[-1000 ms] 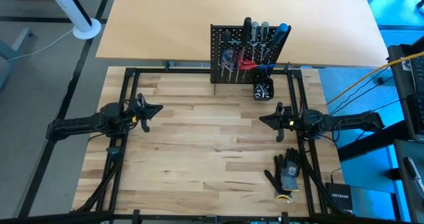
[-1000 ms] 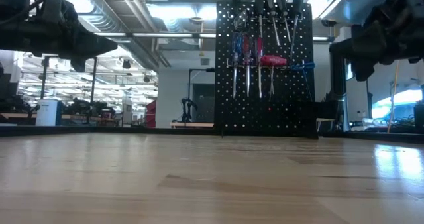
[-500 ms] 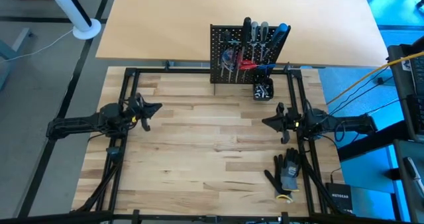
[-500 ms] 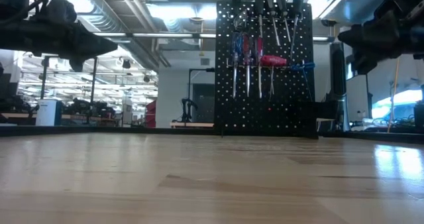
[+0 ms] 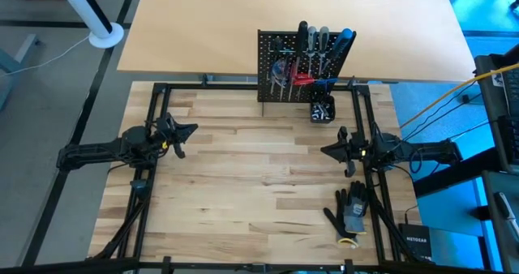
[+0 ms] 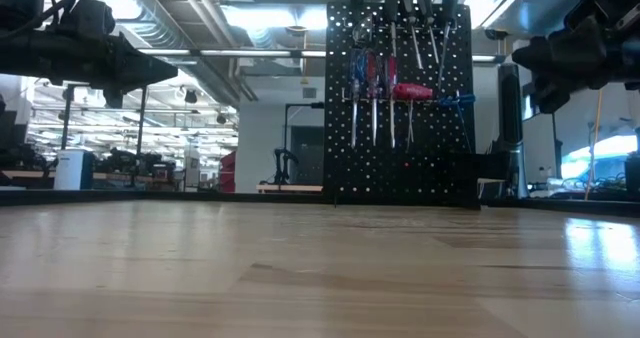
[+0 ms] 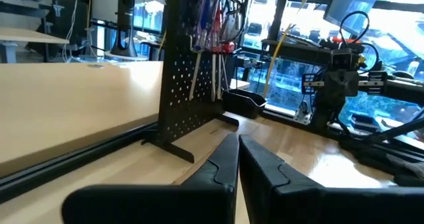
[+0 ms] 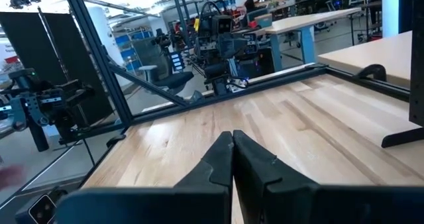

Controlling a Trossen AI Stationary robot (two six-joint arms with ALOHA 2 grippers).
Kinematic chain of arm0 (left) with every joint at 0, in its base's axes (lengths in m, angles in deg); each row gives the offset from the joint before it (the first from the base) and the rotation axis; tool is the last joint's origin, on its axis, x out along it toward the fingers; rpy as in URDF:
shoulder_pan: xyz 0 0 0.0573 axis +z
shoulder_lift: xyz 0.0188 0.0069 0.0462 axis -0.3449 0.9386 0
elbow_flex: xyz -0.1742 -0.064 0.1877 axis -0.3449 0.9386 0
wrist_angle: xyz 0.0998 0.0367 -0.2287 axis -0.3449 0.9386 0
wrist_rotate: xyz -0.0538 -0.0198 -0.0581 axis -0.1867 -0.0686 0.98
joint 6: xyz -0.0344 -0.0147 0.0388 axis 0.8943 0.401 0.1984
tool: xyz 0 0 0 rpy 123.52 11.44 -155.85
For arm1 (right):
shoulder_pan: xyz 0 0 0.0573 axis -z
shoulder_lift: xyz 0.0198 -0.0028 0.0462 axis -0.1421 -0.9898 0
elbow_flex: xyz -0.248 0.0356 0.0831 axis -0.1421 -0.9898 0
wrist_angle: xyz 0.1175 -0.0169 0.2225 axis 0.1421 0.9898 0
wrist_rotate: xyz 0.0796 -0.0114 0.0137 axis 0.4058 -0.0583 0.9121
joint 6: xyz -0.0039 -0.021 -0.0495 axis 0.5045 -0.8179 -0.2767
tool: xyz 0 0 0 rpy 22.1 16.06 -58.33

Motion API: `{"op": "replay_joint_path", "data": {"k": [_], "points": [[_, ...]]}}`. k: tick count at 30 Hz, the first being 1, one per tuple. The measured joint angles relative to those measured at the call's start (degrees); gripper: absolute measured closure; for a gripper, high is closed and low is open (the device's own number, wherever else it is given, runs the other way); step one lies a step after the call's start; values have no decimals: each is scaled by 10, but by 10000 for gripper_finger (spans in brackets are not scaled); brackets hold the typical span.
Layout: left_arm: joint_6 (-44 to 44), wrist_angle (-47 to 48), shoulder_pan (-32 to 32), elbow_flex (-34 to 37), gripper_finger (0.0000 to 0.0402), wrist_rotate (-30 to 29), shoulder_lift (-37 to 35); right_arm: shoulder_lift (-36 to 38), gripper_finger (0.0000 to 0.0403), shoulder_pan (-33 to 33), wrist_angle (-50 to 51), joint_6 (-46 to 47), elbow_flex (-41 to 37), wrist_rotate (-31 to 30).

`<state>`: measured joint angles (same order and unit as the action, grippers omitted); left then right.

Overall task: Hang tools onto peg board
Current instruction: Return to Home Position

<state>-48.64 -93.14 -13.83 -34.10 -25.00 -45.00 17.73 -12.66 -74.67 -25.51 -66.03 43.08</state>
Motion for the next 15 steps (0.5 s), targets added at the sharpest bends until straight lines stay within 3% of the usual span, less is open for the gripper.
{"op": "replay_joint_path", "data": {"k": [15], "points": [[-1, 0, 0, 0, 398, 0, 0, 0, 393, 0, -4, 0, 0, 0]]}}
